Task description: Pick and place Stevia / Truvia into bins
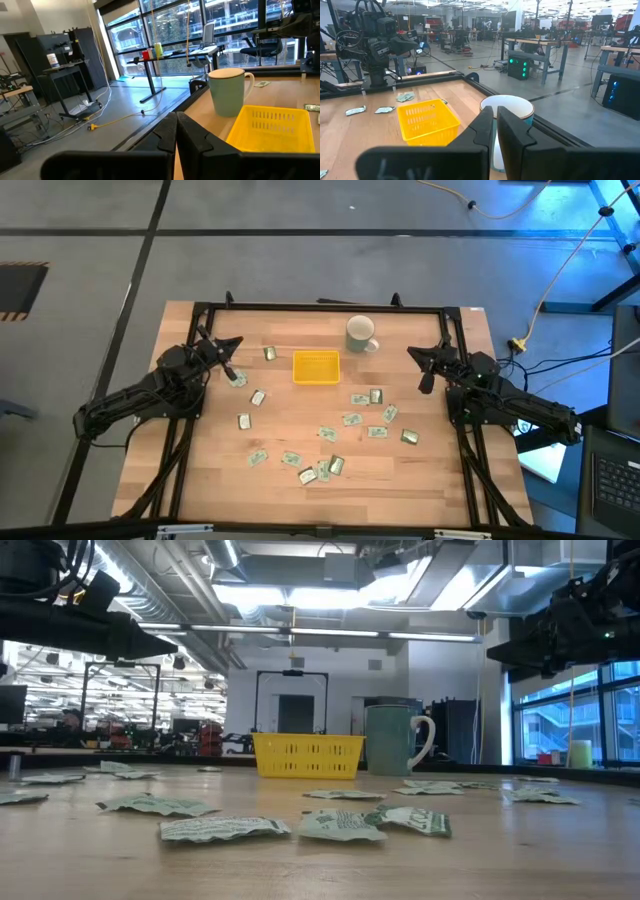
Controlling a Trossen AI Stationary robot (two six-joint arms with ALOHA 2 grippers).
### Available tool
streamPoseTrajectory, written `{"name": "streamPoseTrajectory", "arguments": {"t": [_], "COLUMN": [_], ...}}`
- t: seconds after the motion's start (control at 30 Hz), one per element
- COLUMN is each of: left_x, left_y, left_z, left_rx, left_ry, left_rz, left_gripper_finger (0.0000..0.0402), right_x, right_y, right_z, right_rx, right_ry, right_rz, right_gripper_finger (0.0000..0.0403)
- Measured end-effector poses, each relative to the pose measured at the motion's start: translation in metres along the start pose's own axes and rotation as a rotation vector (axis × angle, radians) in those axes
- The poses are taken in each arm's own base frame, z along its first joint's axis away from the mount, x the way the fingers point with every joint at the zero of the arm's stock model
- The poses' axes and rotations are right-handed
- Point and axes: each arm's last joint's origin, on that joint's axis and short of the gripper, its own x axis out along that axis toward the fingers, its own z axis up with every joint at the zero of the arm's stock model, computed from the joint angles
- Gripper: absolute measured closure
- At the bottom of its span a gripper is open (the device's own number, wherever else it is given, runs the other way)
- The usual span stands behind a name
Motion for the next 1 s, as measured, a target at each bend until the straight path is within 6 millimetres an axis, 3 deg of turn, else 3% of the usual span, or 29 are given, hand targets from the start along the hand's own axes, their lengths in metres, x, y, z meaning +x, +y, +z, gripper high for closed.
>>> {"name": "streamPoseTrajectory", "arguments": {"t": [0.77, 1.0], "left_x": [0.0, 0.0], "left_y": [0.0, 0.0005], "left_z": [-0.0001, 0.0012], "left_rx": [0.001, 0.159], "left_ry": [0.0, -0.013], "left_rz": [0.0, 0.007], "left_gripper_finger": [0.0396, 0.0396], "right_x": [0.0, 0.0], "right_y": [0.0, 0.0], "right_z": [0.0001, 0.0], "right_rx": [0.0, 0.0], "right_ry": [0.0, 0.0], "right_rz": [0.0, 0.0], "right_gripper_finger": [0.0373, 0.0373]}}
